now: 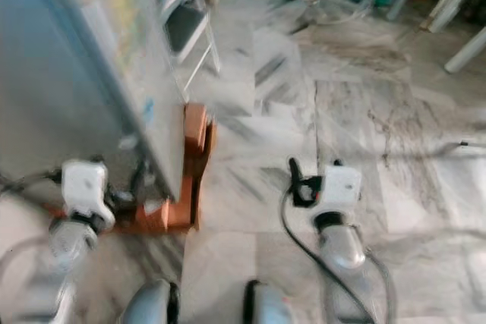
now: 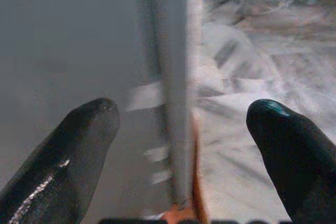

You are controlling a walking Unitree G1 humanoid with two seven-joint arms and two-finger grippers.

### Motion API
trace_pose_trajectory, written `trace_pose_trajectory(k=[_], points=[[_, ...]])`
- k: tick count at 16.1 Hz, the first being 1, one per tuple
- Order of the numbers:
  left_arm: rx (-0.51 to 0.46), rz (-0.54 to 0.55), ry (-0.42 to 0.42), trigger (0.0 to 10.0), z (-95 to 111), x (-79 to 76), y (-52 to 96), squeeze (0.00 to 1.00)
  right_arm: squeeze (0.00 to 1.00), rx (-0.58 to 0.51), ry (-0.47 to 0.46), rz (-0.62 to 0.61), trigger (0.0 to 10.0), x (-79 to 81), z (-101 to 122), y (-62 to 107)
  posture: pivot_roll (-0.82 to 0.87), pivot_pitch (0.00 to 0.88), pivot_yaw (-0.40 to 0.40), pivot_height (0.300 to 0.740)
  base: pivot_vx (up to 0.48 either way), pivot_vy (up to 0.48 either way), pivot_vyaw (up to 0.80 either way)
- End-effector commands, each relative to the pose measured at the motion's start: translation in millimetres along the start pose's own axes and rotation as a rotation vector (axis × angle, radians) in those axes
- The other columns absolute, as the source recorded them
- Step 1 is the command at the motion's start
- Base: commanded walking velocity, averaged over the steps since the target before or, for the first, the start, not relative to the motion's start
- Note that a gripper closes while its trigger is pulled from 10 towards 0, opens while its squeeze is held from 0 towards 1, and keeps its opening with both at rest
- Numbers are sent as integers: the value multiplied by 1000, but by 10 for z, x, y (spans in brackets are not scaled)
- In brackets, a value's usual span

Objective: Restocking fridge

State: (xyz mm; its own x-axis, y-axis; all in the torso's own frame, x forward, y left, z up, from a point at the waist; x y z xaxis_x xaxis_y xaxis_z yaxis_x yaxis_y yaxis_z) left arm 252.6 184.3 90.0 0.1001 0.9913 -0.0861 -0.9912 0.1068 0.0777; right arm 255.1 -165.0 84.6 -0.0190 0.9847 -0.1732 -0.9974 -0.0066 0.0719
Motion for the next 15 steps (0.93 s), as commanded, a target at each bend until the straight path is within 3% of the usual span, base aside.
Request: trace_pose_trajectory(k=[1,4,10,15], points=[[-4,-38,18,10000,-2,-65,23,0,0,2,17,-19,10000,-71,-6,13,97,168,-52,740,0,0,0],[1,-84,59,10000,-11,-158,42,0,0,6,13,-18,10000,-73,-9,8,97,170,-54,740,0,0,0],[-5,-120,79,10000,-2,-215,32,0,0,8,13,-13,10000,-59,-10,4,93,174,-55,740,42,0,-766],[-6,-124,90,10000,-5,-237,25,0,0,8,18,-16,10000,-68,-14,26,86,180,-55,740,277,0,0]])
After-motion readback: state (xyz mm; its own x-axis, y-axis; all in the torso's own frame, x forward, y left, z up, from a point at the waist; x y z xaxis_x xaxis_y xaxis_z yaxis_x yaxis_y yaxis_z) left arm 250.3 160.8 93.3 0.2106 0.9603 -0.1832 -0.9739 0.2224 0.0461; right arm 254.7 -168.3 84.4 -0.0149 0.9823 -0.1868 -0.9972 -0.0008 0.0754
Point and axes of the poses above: a point about 5 cm out from each wrist's last joint towards the gripper, its own y axis pointing back from the gripper into the wrist, its own z axis along the axis of the wrist's last joint, x = y × z, the point moved 1 cm from there along -y, pointing out of the wrist towards the gripper, and after that the axes turned 12 degrees about y, right-handed, at the moved point
